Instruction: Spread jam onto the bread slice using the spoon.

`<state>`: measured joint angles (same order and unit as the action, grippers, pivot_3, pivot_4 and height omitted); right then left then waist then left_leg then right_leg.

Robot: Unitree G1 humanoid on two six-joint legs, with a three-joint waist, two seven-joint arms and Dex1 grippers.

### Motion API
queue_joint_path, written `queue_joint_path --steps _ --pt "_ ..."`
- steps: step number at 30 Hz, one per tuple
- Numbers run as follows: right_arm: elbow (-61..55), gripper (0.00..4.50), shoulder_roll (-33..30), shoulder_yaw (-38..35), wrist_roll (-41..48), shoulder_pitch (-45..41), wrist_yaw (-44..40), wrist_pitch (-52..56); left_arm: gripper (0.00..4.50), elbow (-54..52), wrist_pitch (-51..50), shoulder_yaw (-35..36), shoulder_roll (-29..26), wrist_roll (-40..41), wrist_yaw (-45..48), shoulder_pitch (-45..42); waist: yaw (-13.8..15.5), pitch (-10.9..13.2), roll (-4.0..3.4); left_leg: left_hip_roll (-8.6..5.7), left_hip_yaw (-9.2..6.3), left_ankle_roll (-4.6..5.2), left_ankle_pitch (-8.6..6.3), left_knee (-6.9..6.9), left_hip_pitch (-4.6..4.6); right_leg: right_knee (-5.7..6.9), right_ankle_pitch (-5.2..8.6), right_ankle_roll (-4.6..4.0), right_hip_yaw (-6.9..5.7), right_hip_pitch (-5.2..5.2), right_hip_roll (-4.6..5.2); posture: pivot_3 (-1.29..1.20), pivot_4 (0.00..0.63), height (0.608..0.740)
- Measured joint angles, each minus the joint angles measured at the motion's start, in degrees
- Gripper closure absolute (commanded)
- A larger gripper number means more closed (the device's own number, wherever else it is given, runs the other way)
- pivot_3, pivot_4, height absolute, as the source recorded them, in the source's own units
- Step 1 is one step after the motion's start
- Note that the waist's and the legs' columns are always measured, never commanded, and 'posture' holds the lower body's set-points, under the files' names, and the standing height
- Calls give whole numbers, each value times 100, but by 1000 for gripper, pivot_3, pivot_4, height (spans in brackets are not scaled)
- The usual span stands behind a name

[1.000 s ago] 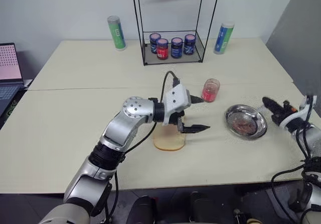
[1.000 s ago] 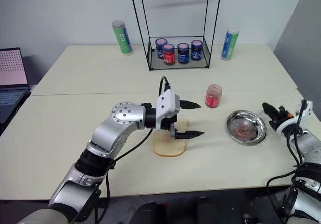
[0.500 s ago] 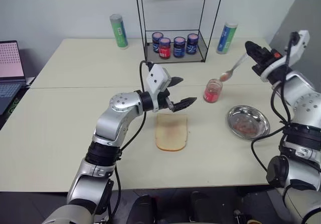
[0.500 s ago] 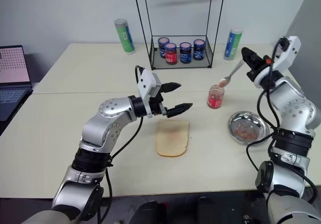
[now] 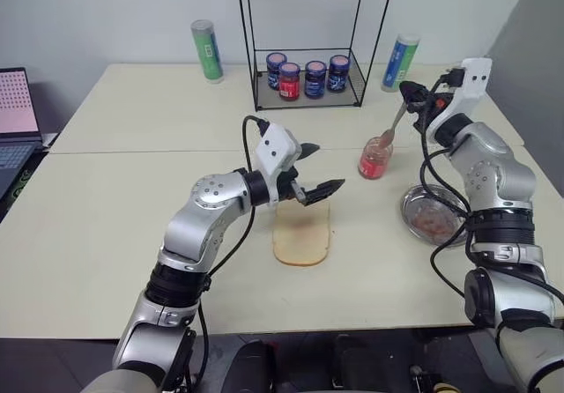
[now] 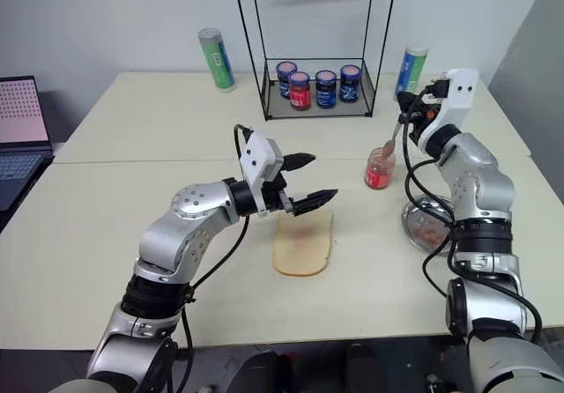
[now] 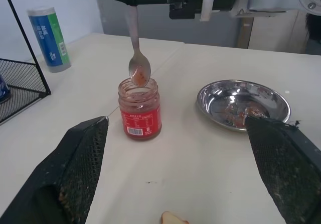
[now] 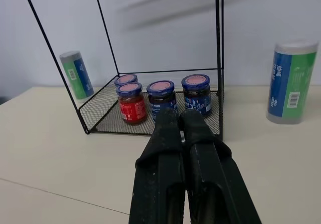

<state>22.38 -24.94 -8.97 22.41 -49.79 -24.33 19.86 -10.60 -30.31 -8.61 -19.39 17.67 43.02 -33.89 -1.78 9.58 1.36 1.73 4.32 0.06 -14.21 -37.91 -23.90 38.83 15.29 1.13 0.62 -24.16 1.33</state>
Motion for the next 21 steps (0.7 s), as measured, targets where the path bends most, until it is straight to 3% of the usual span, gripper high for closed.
queue_joint_path --steps 13,21 --pt "671 4467 236 1058 -1613 601 -201 -1900 0 -128 -131 -4 -46 11 -79 83 9 0 0 -3 2 -4 2 -3 1 2 0 0 1 1 0 0 150 740" --pt "893 4467 561 847 -1491 458 -177 -1721 0 -224 -219 -3 -50 32 -138 71 2 -1 1 0 2 -7 4 -6 11 9 -1 -1 2 7 1 0 150 740"
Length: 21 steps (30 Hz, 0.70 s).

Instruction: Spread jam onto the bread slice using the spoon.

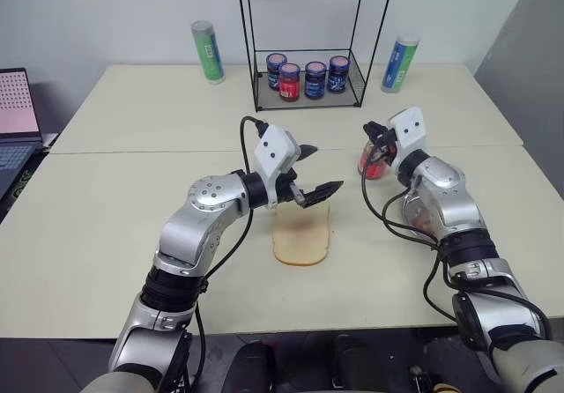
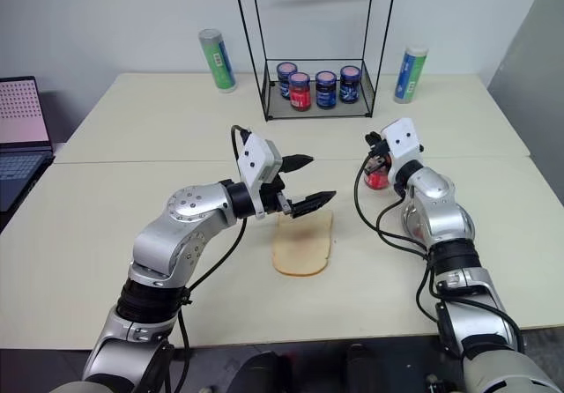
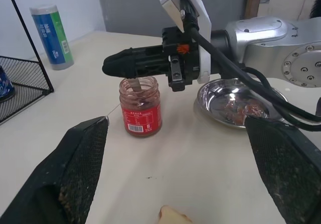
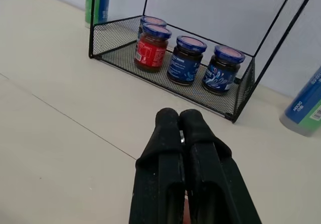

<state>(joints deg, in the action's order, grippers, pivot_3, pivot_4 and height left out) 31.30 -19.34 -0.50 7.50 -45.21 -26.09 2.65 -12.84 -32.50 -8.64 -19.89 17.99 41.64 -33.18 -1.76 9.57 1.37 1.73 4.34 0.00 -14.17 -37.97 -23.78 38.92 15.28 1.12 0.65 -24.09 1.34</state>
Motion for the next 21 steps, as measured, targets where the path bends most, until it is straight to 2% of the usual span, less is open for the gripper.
queue_joint_path --steps 13,21 --pt "407 4467 385 -1499 1268 -524 634 1796 0 -30 -69 16 -17 2 -105 4 -11 0 0 5 0 2 -1 1 0 3 -1 -2 0 -2 5 0 150 740" --pt "561 4467 427 -2225 1945 -715 1032 2452 0 -29 -63 14 -38 -5 -82 1 -9 0 -1 4 2 3 -2 2 -1 3 -1 -2 1 -3 5 0 150 740"
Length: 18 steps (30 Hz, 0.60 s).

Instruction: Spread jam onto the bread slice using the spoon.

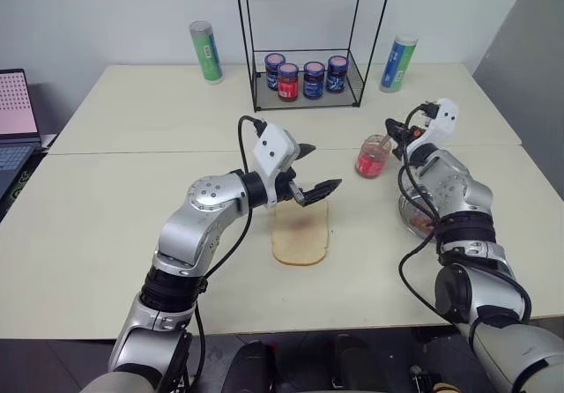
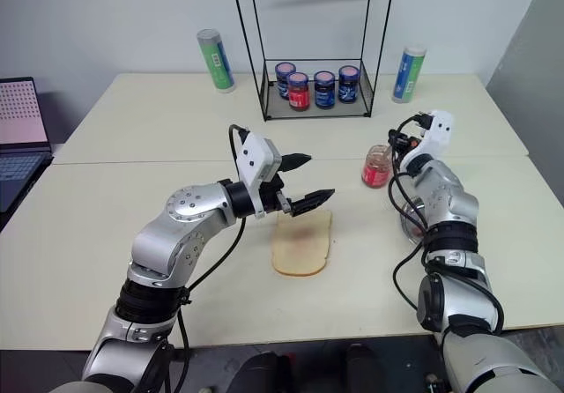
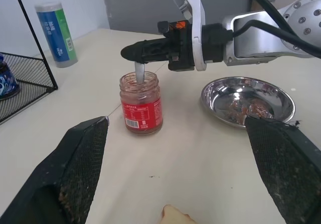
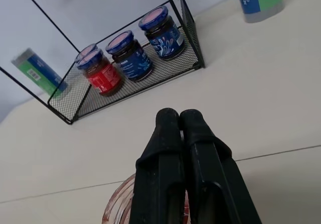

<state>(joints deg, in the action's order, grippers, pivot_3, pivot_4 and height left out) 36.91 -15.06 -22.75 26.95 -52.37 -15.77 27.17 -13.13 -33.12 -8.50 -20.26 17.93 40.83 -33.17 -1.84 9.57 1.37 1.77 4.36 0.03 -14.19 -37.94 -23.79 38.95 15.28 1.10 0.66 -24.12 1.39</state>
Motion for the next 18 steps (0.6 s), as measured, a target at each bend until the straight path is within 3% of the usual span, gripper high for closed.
queue_joint_path --steps 18 --pt "-804 4467 -24 -691 873 8 693 759 0 311 246 -11 -165 -37 369 -204 11 0 0 -4 1 1 0 0 -6 -2 0 0 -1 -2 -1 0 150 740"
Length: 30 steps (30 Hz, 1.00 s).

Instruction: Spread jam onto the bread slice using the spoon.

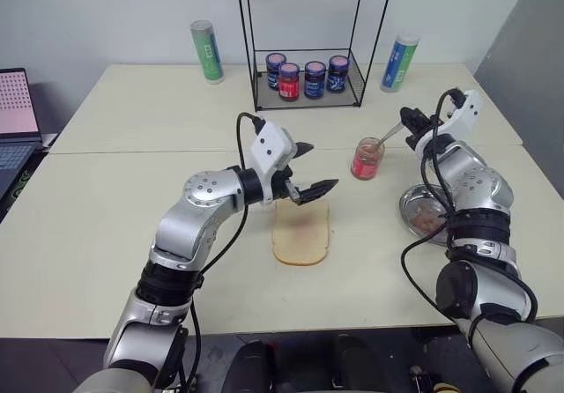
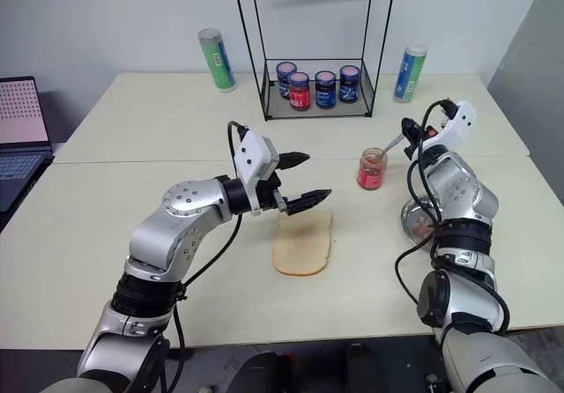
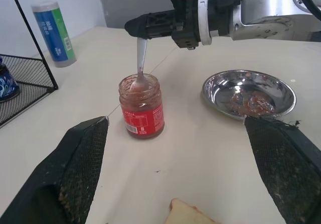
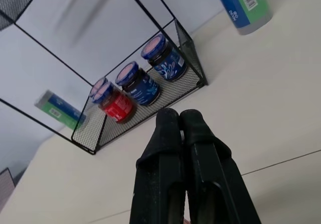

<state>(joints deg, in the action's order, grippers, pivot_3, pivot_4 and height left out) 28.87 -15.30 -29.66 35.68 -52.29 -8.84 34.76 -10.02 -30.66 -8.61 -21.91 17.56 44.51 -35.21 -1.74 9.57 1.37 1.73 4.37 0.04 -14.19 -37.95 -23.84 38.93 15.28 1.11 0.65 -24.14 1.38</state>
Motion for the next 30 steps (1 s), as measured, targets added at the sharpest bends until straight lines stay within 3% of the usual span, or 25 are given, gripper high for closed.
queue_joint_path --steps 17,23,30 --pt "-465 4467 292 -1130 1502 21 807 301 0 292 235 27 -85 64 441 -297 -11 0 0 2 2 1 -1 1 1 1 0 0 3 -2 -2 0 150 740" --pt "-1265 4467 464 -1002 2139 19 893 688 0 212 216 269 -317 291 579 -246 -16 0 -1 6 1 2 -1 3 1 1 0 0 3 -2 0 0 150 740" --pt "-2756 4467 916 10 2647 490 1136 1537 0 -830 -266 882 -1280 820 817 839 -58 0 -4 21 -15 1 -1 8 -2 1 1 -2 -10 -6 -4 0 150 740"
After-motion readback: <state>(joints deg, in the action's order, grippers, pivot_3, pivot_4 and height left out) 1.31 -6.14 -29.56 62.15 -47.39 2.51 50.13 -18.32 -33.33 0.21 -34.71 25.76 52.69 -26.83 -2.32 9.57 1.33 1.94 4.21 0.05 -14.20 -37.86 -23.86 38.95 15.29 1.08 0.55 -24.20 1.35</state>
